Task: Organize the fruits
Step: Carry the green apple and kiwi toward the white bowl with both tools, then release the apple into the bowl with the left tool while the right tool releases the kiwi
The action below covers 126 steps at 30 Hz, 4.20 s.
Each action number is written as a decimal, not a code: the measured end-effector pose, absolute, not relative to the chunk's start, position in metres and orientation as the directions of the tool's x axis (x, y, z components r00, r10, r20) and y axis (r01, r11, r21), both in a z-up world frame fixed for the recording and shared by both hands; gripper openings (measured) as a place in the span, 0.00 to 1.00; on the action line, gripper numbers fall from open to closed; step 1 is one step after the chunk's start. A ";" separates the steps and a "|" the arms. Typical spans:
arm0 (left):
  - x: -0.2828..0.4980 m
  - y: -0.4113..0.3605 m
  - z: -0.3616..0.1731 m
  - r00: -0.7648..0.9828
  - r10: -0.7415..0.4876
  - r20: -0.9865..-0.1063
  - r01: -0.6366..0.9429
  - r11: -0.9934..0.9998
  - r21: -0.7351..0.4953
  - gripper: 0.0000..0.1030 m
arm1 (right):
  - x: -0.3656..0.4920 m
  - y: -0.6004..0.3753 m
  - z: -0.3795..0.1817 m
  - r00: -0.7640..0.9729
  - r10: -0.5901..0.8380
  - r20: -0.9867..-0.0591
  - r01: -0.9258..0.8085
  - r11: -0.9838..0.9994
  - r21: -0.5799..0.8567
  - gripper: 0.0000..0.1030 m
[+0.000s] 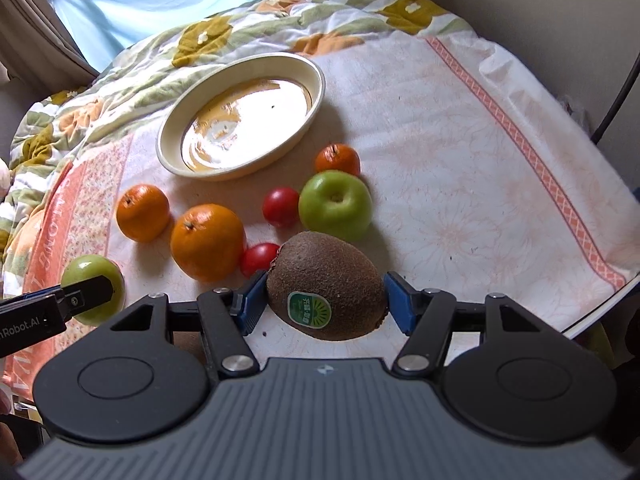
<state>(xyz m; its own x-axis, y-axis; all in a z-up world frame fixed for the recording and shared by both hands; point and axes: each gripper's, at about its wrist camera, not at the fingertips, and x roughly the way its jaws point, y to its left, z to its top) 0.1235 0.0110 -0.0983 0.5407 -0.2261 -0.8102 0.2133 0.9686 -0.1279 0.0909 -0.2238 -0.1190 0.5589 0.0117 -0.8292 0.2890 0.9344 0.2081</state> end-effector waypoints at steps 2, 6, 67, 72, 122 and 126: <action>0.125 0.010 -0.085 0.560 -0.235 -0.795 0.221 0.967 -0.130 0.57 | 0.093 -0.225 -0.107 0.574 0.008 -0.819 0.280 0.938 0.205 0.75; 0.132 0.008 -0.063 0.600 -0.246 -0.761 0.227 0.965 -0.133 0.57 | 0.103 -0.229 -0.081 0.607 0.010 -0.794 0.254 0.945 0.206 0.75; 0.323 -0.096 -0.118 0.598 -0.101 -0.795 0.283 0.955 0.091 0.92 | 0.363 -0.306 -0.102 0.542 0.191 -0.818 -0.026 0.977 0.210 0.75; 0.309 -0.083 -0.116 0.586 -0.099 -0.804 0.247 0.967 0.061 0.92 | 0.361 -0.287 -0.106 0.540 0.210 -0.815 -0.106 0.978 0.182 0.75; 0.231 -0.027 -0.037 0.688 -0.086 -0.720 0.125 0.992 0.001 0.92 | 0.272 -0.239 -0.049 0.733 0.165 -0.660 -0.282 0.957 -0.074 1.00; 0.209 -0.022 -0.017 0.710 -0.084 -0.699 0.116 0.993 -0.001 0.93 | 0.241 -0.239 -0.031 0.721 0.135 -0.680 -0.244 0.967 -0.068 1.00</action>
